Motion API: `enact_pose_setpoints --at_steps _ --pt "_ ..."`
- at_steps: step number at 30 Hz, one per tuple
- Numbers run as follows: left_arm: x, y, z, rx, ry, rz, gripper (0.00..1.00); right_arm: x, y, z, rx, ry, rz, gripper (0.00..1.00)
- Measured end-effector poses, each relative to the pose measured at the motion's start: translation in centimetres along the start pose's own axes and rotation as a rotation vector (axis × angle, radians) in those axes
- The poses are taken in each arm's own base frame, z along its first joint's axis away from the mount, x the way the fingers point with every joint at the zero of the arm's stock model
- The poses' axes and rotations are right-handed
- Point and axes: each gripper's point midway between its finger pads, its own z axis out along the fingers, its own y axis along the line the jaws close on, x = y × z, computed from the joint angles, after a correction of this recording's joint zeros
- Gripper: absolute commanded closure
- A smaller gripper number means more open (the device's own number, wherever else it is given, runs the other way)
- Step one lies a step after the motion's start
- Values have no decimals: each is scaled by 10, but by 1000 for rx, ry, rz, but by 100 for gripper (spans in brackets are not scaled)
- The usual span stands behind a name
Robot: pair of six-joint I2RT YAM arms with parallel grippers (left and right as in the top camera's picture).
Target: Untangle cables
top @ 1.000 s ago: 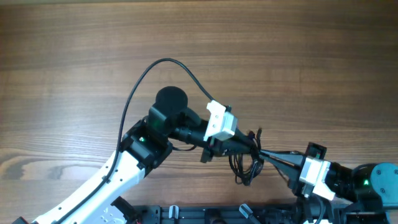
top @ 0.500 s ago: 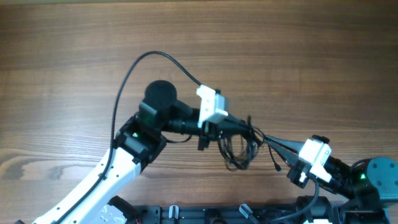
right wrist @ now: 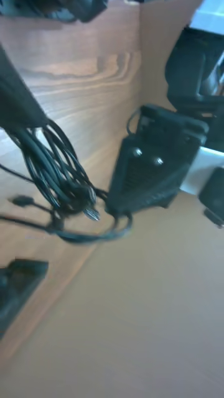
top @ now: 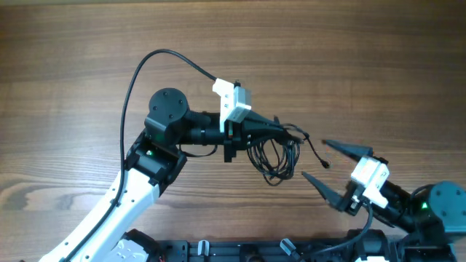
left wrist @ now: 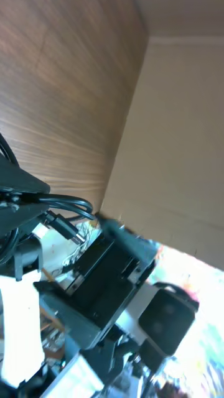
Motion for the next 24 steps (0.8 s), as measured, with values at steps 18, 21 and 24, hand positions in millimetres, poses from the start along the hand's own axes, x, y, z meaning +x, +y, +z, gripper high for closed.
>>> enact_pose_setpoints --at_steps 18,21,24 --pt "13 -46 15 210 40 175 96 -8 10 -1 -59 -37 -122 96" --pt "9 -34 18 134 25 158 96 -7 10 0 -59 -36 -120 96" --pt "4 -18 20 36 5 56 96 -2 5 0 -29 -13 -103 96"
